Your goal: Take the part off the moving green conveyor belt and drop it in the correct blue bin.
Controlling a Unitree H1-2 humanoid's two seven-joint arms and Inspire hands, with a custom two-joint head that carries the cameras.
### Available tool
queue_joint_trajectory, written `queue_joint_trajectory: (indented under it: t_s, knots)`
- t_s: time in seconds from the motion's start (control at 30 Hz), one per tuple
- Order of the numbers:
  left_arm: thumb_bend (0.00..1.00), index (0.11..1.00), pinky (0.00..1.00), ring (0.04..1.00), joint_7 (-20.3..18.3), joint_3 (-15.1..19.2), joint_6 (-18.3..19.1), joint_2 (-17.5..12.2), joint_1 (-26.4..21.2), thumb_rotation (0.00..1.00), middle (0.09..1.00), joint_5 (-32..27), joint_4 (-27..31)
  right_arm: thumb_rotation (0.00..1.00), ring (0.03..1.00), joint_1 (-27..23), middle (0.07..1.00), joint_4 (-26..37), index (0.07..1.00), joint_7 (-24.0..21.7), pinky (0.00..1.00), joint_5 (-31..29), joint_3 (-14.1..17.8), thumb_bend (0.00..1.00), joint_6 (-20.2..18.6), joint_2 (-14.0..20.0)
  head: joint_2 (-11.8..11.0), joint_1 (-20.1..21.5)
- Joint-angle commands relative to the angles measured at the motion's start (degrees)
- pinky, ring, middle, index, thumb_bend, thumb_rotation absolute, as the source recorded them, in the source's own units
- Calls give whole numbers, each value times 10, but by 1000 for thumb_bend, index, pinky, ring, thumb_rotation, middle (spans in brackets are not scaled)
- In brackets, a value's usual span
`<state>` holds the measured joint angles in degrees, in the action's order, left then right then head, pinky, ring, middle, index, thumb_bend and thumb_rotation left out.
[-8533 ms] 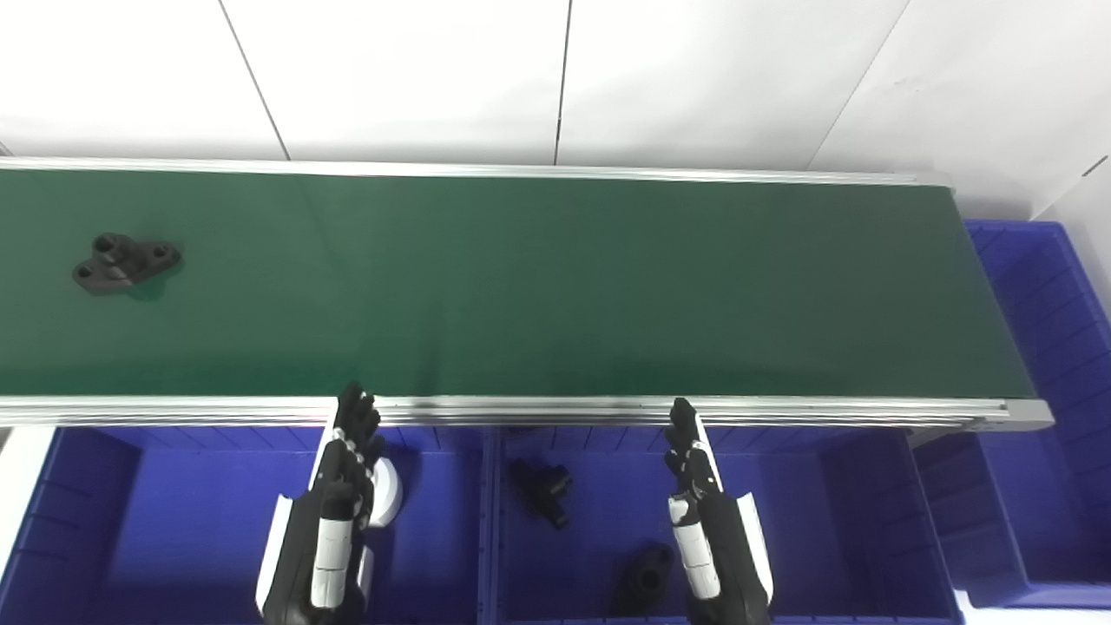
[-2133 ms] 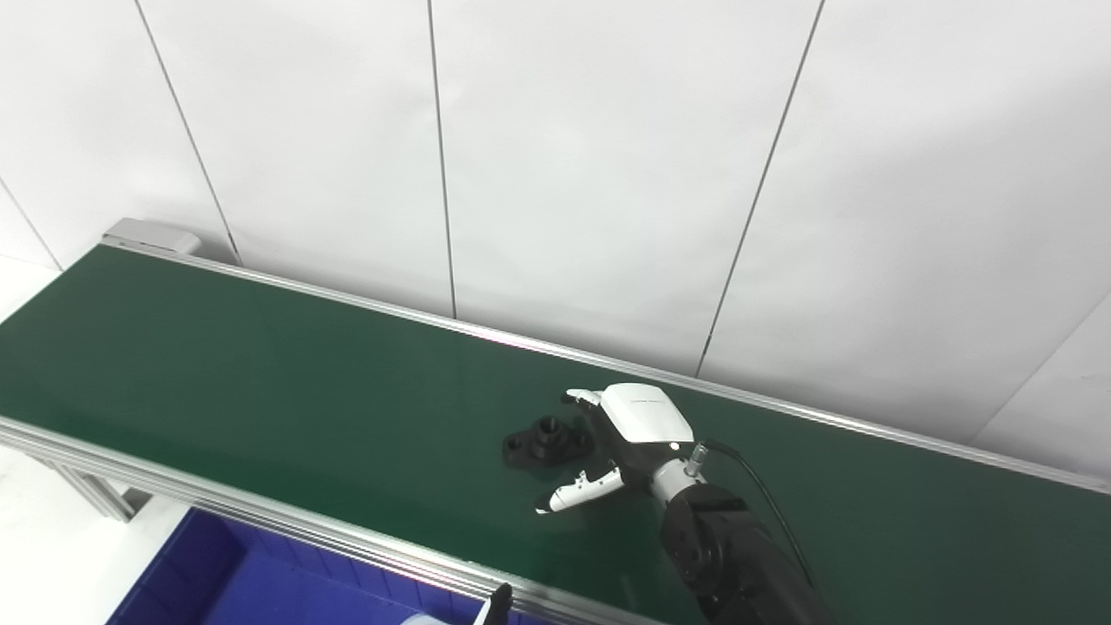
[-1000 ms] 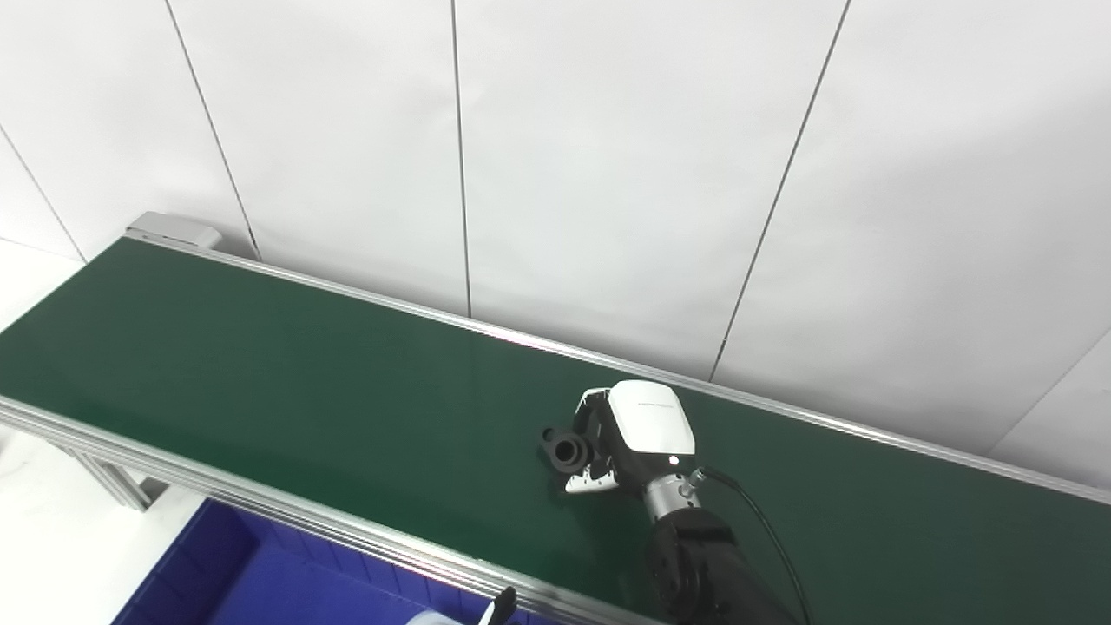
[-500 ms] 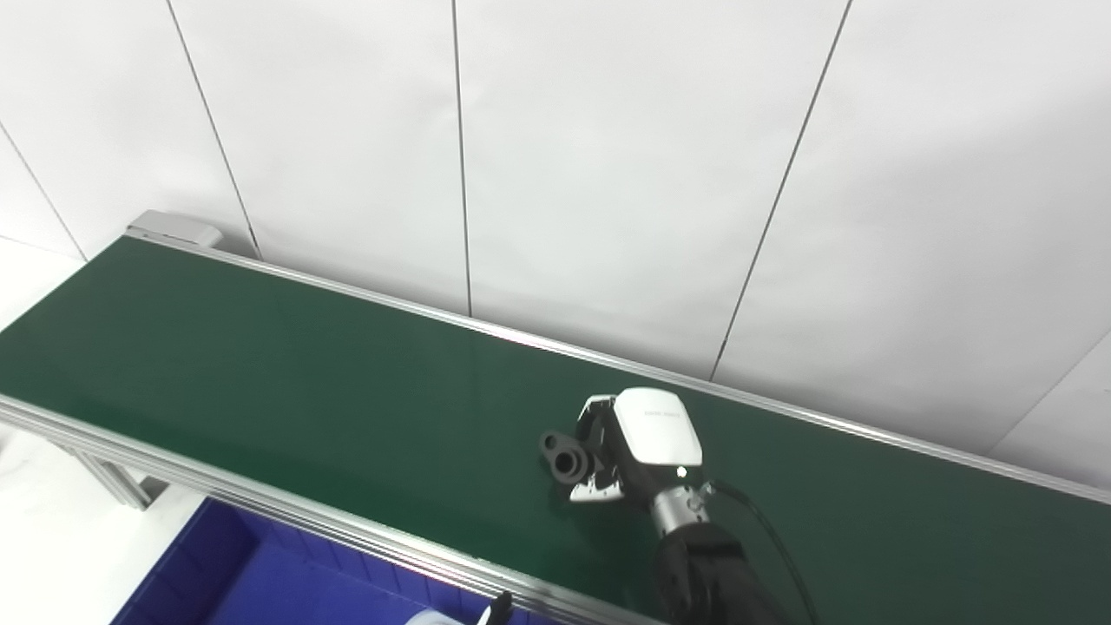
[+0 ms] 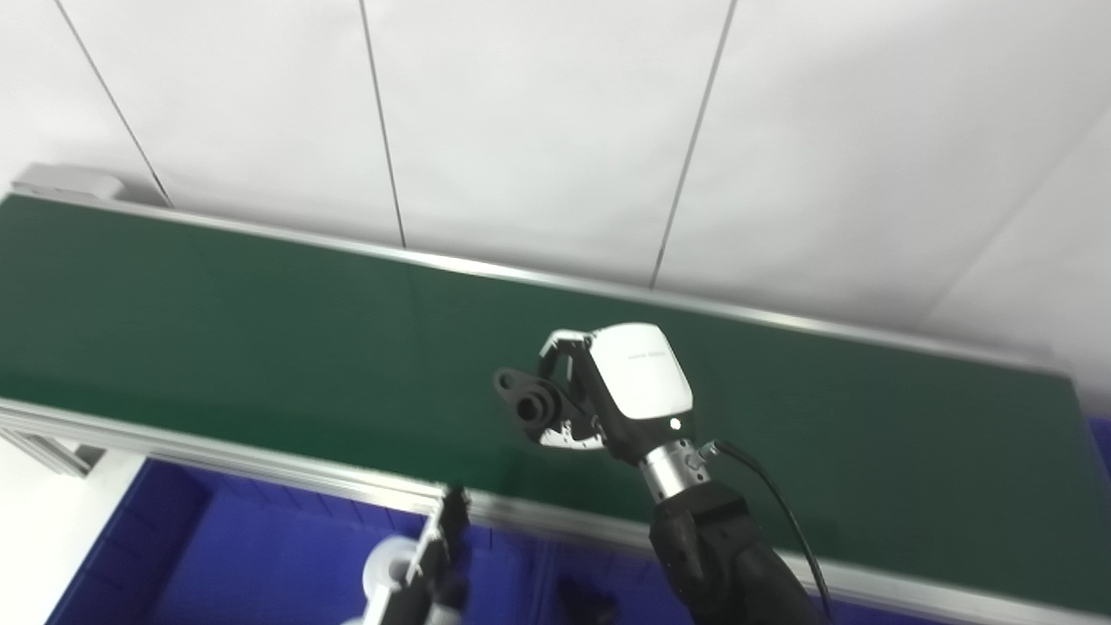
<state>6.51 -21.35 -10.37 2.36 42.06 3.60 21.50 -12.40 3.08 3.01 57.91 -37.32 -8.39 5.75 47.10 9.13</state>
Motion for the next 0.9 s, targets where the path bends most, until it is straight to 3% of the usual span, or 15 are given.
queue_joint_trajectory:
  t_s: [0.0,0.27,0.5,0.67,0.87]
  knots:
    - [683,1000,1000,1000,-10,-19,-3,25,6,993,1000,-14,24,148,189,9,286,60,486,-22,132,15,14,505,-15,1,1,2]
    - [701,1000,1000,1000,-20,7,35,4,3,978,1000,-51,64,146,198,119,297,189,486,-88,138,53,38,506,-19,15,37,67]
    - [701,1000,1000,1000,-34,23,57,-8,1,989,1000,-66,85,149,183,235,286,292,485,-144,125,93,52,504,-5,28,45,93]
    - [703,1000,1000,1000,-44,33,58,-16,2,986,1000,-81,83,145,171,319,270,326,485,-123,122,95,68,507,19,56,46,99]
    - [702,1000,1000,1000,-54,41,60,-21,0,980,1000,-90,82,140,171,383,268,340,485,-96,114,106,84,510,41,79,46,111]
